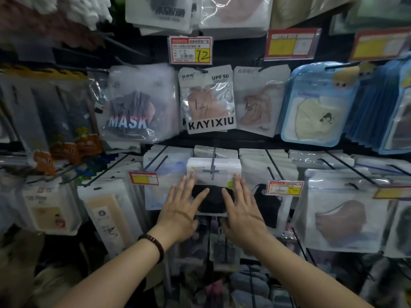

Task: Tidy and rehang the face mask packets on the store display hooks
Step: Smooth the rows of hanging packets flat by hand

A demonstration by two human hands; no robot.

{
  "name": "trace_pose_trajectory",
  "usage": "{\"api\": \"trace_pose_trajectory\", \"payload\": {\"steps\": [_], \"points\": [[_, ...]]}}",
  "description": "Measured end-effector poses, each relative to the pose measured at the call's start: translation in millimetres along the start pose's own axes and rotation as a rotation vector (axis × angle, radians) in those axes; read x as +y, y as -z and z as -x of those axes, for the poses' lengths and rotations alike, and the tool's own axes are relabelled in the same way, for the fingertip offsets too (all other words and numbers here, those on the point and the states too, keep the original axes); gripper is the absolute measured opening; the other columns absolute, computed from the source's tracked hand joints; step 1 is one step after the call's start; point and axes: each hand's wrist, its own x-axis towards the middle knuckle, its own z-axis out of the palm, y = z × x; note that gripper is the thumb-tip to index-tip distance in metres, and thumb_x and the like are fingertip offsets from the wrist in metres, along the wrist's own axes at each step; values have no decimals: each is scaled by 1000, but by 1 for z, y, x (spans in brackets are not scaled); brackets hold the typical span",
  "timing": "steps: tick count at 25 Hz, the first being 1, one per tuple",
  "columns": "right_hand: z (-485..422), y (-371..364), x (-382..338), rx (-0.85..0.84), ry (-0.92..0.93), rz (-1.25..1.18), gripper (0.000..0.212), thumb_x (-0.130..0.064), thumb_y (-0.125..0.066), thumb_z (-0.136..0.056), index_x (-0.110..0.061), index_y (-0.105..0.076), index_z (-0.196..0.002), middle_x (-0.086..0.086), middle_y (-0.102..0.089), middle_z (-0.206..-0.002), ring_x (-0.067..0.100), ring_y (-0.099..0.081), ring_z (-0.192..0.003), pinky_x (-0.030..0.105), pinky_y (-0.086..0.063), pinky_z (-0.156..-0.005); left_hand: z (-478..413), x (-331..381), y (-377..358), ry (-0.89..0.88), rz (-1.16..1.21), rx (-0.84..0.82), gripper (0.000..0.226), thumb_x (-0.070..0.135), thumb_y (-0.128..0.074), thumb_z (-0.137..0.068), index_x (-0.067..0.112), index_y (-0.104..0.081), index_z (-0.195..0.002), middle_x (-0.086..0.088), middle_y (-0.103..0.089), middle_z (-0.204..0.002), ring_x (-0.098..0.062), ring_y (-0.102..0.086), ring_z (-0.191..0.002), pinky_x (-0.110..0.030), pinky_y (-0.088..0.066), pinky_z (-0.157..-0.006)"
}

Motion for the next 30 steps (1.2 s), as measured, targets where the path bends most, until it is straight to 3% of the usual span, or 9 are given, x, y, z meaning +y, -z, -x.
{"api": "trace_pose_trajectory", "payload": {"steps": [5, 13, 17, 20, 22, 24, 26, 30], "points": [[-28, 10, -1, -145, -62, 51, 95, -51, -55, -102, -13, -2, -172, 24, 41, -168, 42, 28, -161, 58, -6, -135, -31, -7, 4, -15, 32, -9, 97, 46, -64, -96, 40, 0, -168, -12, 37, -171, -37, 24, -162, -56, 4, -132], [-40, 21, -3, -172, -107, 37, 90, -42, -60, -104, -12, -8, -171, 22, 36, -171, 40, 20, -164, 58, -10, -135, -42, -12, 6, -45, 88, -10, 92, 47, -64, -95, 35, -10, -168, -11, 26, -175, -38, 14, -164, -56, -4, -133], [-21, 27, -7, -137, -105, -50, 89, -40, -58, -104, -16, -6, -172, 16, 30, -175, 34, 21, -165, 53, -7, -136, -23, 1, 6, 33, 177, -17, 87, 42, -63, -99, 32, -12, -167, -10, 25, -175, -39, 12, -164, -56, -11, -133], [15, 33, -8, -73, -124, -86, 81, -41, -54, -106, -23, -12, -172, 8, 17, -180, 28, 13, -167, 49, -9, -135, 3, 26, 5, 2, 208, -71, 75, 46, -55, -102, 28, -19, -165, -14, 6, -175, -38, -2, -162, -52, -19, -131], [42, 36, -1, -40, -161, -88, 77, -41, -59, -104, -24, -24, -170, 8, -2, -181, 30, -5, -167, 48, -22, -132, 17, 46, 6, -111, 246, -29, 65, 48, -55, -100, 26, -35, -157, -12, -23, -167, -35, -26, -152, -48, -31, -123], [68, 38, 13, 47, -162, -82, 71, -38, -65, -99, -20, -40, -164, 11, -31, -173, 32, -30, -159, 50, -39, -125, 25, 71, 11, -254, 298, 11, 57, 47, -55, -98, 24, -44, -150, -6, -39, -153, -32, -40, -140, -46, -40, -115], [94, 38, 33, 158, -166, -104, 63, -29, -70, -93, -13, -55, -152, 13, -51, -156, 33, -49, -144, 51, -52, -112, 28, 101, 14, -402, 322, 75, 53, 44, -56, -95, 22, -51, -143, -6, -46, -146, -31, -45, -134, -47, -46, -110], [133, 41, 79, 274, -183, -106, 53, -20, -71, -88, -8, -62, -139, 17, -56, -145, 37, -56, -133, 51, -54, -106, 21, 155, 22, -529, 354, 243, 58, 41, -62, -89, 19, -53, -142, -14, -50, -148, -36, -47, -138, -50, -48, -114]]}}
